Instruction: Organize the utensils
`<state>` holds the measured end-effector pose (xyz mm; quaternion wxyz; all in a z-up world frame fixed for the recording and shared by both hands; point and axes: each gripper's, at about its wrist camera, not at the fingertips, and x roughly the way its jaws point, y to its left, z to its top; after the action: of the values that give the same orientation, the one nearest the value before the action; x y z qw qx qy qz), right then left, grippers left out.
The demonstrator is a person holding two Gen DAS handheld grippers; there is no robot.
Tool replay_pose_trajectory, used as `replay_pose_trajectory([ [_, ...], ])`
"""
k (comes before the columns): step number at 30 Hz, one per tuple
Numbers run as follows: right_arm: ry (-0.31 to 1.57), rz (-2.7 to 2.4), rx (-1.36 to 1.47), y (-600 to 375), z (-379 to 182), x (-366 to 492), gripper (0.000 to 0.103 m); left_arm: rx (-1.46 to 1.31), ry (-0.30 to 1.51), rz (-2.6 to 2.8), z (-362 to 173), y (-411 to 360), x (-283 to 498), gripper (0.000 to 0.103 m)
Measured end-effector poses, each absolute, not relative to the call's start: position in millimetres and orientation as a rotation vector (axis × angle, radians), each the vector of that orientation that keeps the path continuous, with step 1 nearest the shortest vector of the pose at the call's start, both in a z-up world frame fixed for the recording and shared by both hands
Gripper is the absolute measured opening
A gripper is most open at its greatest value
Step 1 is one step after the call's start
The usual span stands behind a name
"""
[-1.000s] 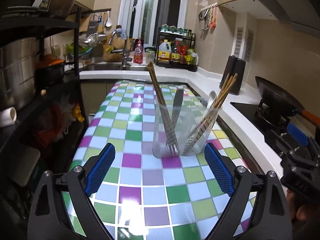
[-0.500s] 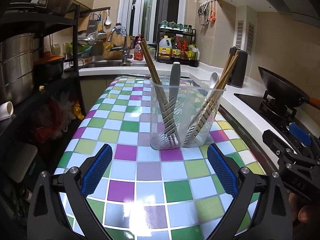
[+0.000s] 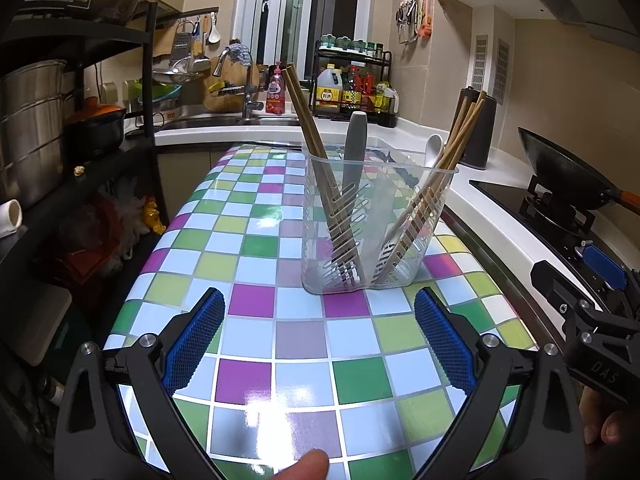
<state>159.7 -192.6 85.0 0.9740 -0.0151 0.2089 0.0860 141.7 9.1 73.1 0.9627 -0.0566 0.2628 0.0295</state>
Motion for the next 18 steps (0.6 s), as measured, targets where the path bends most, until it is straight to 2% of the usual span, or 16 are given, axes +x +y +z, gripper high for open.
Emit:
replay_pose_trajectory([
  [18,0.419,0.174,-0.036,-190.7,84.6,158.3,0.097,-0.106,0.525,0.055,73.6,6.2,138.2,0.093],
])
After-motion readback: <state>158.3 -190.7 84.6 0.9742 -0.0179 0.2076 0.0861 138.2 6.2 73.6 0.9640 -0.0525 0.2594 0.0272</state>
